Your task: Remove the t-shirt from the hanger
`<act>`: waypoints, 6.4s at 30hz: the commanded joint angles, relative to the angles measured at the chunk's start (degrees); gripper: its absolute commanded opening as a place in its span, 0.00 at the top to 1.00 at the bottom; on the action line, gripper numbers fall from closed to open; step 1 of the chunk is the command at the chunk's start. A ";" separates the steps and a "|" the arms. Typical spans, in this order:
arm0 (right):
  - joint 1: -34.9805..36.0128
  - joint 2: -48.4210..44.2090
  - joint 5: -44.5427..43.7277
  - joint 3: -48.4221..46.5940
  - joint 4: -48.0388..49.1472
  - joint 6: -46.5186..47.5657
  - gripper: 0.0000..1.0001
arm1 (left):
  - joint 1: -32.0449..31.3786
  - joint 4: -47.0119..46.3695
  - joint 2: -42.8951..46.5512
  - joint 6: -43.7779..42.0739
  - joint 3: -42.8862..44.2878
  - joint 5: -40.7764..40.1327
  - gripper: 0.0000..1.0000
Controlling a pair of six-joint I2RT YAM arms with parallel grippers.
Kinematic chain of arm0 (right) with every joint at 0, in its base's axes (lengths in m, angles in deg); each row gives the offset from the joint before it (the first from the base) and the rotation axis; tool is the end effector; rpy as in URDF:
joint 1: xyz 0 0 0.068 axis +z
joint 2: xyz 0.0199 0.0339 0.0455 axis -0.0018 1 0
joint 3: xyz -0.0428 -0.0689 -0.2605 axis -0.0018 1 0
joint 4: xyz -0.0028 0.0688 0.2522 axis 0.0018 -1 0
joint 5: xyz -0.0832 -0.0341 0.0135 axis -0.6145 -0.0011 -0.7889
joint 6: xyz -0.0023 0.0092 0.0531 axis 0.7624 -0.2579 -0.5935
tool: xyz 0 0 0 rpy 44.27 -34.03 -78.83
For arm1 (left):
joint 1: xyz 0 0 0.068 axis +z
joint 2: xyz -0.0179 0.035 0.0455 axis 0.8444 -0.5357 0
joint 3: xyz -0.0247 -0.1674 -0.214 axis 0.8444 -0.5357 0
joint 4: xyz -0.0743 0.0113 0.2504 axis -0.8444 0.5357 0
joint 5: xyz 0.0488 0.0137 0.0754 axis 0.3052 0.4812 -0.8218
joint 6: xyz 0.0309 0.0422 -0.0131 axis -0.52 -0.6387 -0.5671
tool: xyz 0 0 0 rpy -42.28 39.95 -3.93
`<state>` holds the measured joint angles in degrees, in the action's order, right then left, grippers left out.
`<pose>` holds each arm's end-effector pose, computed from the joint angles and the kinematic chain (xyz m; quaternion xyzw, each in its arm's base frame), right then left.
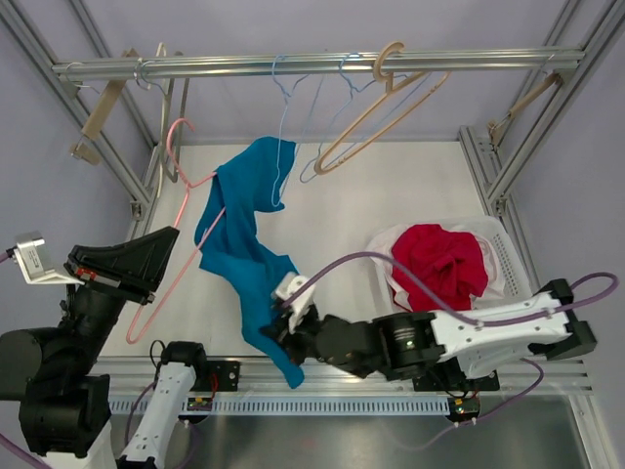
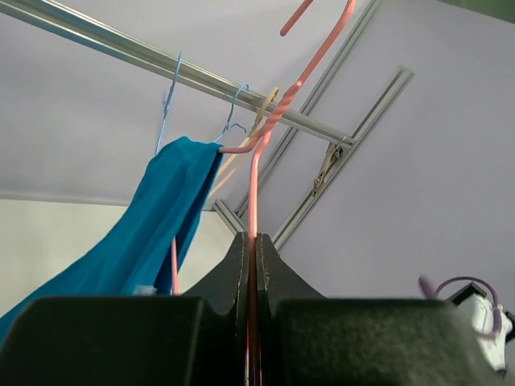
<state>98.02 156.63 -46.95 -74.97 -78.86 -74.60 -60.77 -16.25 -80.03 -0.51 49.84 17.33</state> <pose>-0.0242 0.3037 0.3760 -0.3836 0.6979 0.3558 0.4891 -0.0188 -0.0129 0.4982 -0.0315 0.5792 -0.4146 0.7012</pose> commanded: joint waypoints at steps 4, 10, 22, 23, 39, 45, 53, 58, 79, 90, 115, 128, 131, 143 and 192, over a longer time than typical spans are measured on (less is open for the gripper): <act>-2.41 -11.54 -9.30 2.44 0.35 5.10 1.00 | -0.97 8.44 1.70 -4.57 8.01 1.55 1.00; -10.75 -15.34 0.96 5.43 2.90 6.07 1.00 | -5.71 13.30 3.45 -8.53 12.42 -1.36 1.00; -22.62 -3.31 8.36 -3.26 12.54 16.08 1.00 | -8.97 13.21 7.59 -9.41 10.93 -1.19 1.00; -24.98 -2.69 8.80 -3.70 14.23 16.79 0.93 | -9.32 13.21 7.41 -9.41 10.93 -0.84 1.00; -34.76 9.53 22.17 -11.70 20.21 17.59 0.25 | -12.84 12.86 8.38 -9.15 13.57 2.33 1.00; -34.85 9.46 33.50 -8.46 31.10 8.98 1.00 | -13.10 13.03 8.29 -9.23 13.83 1.46 1.00; -32.74 0.48 32.45 -7.57 24.20 6.60 1.00 | -13.10 13.04 8.29 -12.48 13.13 -6.97 1.00; -30.01 1.62 23.59 2.13 10.29 1.53 0.82 | -13.01 13.21 10.22 -15.21 8.83 -15.94 1.00; -32.56 42.49 22.25 -6.35 8.26 0.90 0.15 | -12.84 12.95 15.32 -19.17 -4.36 -19.29 1.00; -24.83 2.62 0.33 8.17 2.24 1.15 1.00 | -12.84 11.37 16.20 -19.43 -7.08 -17.98 1.00; -55.45 -28.70 -19.97 -0.47 -17.04 17.88 1.00 | -12.75 8.46 17.08 -16.79 -11.04 -13.14 1.00; -67.01 -47.32 -0.08 43.91 -14.94 -33.37 1.00 | -12.57 6.27 11.90 -15.21 -10.34 -9.54 1.00; -67.01 -50.31 -1.03 49.55 -15.72 -38.57 1.00 | -12.57 5.66 9.97 -15.12 -8.85 -8.92 1.00; -67.01 -60.69 -1.29 29.72 -27.75 -28.56 0.08 | -12.57 -0.49 -4.53 -12.58 -6.56 -11.38 1.00; -67.01 -59.55 21.37 23.72 -21.09 -17.04 0.01 | -5.90 -24.76 -33.72 -11.17 -5.32 -20.26 1.00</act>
<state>31.23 96.11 -28.31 -51.47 -102.29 -91.87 -67.06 -37.12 -115.50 -12.34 45.73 -3.46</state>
